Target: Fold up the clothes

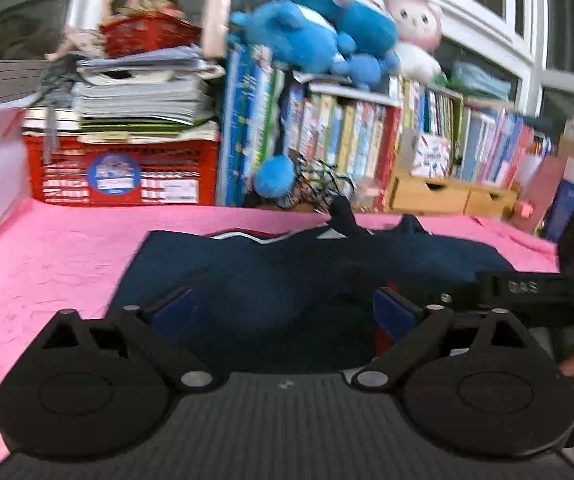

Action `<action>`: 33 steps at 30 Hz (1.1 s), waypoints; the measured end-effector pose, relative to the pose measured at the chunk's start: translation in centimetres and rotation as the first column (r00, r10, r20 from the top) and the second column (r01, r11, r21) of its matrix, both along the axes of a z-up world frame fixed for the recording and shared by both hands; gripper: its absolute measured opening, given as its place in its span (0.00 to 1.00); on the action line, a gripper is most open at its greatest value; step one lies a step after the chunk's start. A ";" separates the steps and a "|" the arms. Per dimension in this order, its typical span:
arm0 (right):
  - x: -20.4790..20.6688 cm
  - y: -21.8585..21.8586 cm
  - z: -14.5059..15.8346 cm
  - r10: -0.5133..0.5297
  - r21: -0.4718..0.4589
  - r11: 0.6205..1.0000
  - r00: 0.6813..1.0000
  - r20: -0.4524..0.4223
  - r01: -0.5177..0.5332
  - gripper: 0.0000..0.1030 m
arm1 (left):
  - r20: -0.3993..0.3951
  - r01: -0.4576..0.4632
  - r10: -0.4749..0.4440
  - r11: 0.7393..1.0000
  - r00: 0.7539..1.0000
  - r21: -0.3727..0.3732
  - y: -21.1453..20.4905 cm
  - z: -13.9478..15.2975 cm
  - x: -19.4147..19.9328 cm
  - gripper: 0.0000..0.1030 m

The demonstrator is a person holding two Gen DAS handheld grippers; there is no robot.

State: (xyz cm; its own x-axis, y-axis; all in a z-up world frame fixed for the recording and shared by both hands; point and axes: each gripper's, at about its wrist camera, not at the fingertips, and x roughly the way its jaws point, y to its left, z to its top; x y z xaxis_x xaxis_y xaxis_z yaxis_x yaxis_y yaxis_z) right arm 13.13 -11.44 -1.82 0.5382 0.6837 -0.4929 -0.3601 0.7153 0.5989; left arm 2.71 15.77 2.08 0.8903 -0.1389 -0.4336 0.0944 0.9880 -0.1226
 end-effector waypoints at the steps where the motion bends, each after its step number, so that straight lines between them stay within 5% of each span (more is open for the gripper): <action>1: 0.0 0.8 0.0 -0.002 -0.012 1.000 1.000 -0.002 0.002 1.00 | 0.010 -0.020 0.020 1.000 1.000 0.012 0.4 0.0 -0.3 0.97; 5: 0.5 4.1 -0.7 -0.069 -0.151 0.986 0.998 0.005 0.069 0.92 | 0.007 -0.107 0.106 0.991 0.994 0.084 1.1 -0.7 -0.5 0.97; 9: -0.3 4.8 0.1 -0.074 -0.197 0.977 0.996 0.046 0.082 0.13 | 0.004 -0.133 0.133 0.987 0.991 0.085 1.4 -1.2 -0.5 0.97; 16: -1.1 1.6 3.3 -0.150 -0.331 0.918 0.964 0.217 0.217 0.12 | 0.005 -0.138 0.138 0.985 0.990 0.101 0.2 -1.1 0.3 0.97; 20: -0.8 -1.1 4.0 -0.235 -0.407 0.848 0.930 0.282 0.338 0.12 | -0.037 -0.156 0.163 0.975 0.986 0.156 -1.2 -1.5 1.7 0.97; 27: -0.4 -7.3 4.8 -0.335 -0.452 0.757 0.874 0.352 0.472 0.12 | -0.081 -0.166 0.191 0.955 0.978 0.247 -3.4 -2.0 4.0 0.97; 33: 1.7 -12.8 3.8 -0.424 -0.490 0.691 0.847 0.321 0.532 0.13 | -0.120 -0.171 0.213 0.940 0.970 0.295 -4.9 -3.3 6.5 0.98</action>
State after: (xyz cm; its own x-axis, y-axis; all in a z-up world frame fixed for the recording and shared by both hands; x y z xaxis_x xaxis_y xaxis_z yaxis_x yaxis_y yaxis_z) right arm 14.86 -24.20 1.98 0.8262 -0.0450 -0.5616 0.0672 0.9976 0.0189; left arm 9.21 10.89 -1.17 0.8106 0.1744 -0.5590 -0.0985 0.9816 0.1634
